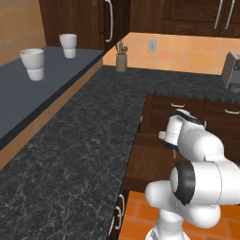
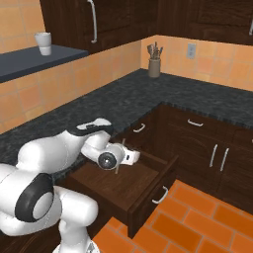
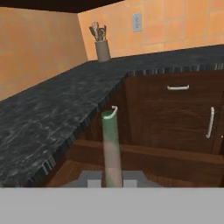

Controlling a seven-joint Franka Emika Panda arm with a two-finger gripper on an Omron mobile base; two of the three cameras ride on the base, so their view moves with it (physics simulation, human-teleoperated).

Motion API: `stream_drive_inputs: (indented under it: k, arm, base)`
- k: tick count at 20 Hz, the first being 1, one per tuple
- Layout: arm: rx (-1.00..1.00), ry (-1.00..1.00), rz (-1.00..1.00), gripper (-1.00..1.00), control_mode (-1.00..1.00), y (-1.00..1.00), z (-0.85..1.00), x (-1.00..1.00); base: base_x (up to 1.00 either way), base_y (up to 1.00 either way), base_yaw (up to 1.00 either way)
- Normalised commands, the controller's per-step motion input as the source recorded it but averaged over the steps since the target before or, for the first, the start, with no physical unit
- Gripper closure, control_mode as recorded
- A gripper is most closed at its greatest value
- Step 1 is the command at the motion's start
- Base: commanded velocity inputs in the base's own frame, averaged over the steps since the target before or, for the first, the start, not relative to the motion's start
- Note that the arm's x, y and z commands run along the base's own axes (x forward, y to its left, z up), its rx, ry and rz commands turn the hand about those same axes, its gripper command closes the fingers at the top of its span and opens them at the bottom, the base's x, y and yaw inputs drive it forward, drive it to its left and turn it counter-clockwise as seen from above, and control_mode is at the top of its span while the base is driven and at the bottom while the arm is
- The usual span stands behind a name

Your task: Take a straw from the drawer in front and place it inside the glass cup on the dining counter.

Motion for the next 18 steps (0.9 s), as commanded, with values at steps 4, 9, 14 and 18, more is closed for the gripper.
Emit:
stream_drive_inputs:
  k: [4,9,14,18]
  arm:
    - [0.0,0.03,-0.08,1.0,-1.0,-0.06,1.0,0.09]
    - [0.01,0.29,-0.07,1.0,-1.0,-0.19,1.0,0.0]
    - [0.02,0.5,-0.03,1.0,-1.0,-0.19,1.0,-0.03]
    - [0.04,0.22,0.0,1.0,-1.0,-0.11,1.0,0.0]
  base:
    - [0.0,0.0,0.0]
    - [0.0,0.0,0.0]
    - [0.0,0.0,0.0]
    - [0.0,0.0,0.0]
